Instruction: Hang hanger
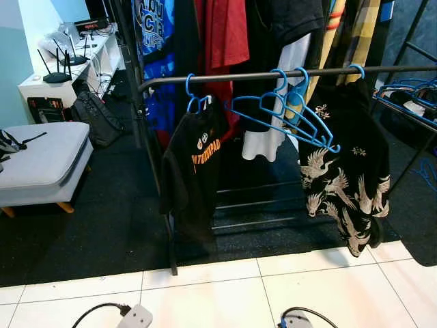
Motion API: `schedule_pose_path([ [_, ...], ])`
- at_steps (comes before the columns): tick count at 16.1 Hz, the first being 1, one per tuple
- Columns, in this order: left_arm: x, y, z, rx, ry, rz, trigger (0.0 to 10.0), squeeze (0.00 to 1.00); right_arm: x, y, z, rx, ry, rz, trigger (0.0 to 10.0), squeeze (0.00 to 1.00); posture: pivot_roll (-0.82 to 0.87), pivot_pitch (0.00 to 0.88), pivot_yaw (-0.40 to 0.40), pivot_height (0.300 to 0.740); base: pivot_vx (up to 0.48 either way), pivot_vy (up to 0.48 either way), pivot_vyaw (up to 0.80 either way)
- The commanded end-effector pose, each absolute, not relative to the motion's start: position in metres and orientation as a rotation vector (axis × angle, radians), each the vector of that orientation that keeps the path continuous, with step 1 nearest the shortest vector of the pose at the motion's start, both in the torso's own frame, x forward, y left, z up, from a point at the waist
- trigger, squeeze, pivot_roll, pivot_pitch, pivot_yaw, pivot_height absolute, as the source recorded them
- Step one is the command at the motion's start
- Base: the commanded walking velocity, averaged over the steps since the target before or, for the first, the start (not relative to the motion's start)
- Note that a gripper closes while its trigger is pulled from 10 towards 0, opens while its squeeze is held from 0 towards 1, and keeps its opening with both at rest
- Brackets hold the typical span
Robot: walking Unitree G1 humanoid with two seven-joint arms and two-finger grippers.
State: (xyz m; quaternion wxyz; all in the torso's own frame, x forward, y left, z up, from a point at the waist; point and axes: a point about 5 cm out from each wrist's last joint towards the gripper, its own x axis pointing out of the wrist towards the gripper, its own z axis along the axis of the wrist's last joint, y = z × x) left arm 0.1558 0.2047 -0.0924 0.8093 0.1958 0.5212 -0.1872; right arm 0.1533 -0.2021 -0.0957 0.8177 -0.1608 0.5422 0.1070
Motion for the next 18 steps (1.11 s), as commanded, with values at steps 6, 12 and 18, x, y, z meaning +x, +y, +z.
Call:
schedule_pose_path([
  [6,0.1475,0.2083,-0.0948,0.442,1.138,-0.435,10.0,0.00,0.1429,-0.1917,-0.1014,-0.338,1.203,0.261,10.0,0.00,-0.03,0.000,0.054,0.740,0.000,0.000,0.00],
  [12,0.1450,0.2062,-0.0958,0.364,1.126,-0.387,10.0,0.00,0.1403,-0.1959,-0.1020,-0.293,1.204,0.177,10.0,0.00,-0.05,0.000,0.049,0.740,0.000,0.000,0.00],
  [18,0.1455,0.2071,-0.0955,0.179,1.090,-0.228,10.0,0.00,0.1402,-0.2012,-0.1014,-0.161,1.176,-0.021,10.0,0.00,-0.06,0.000,0.037,0.740,0.000,0.000,0.00],
])
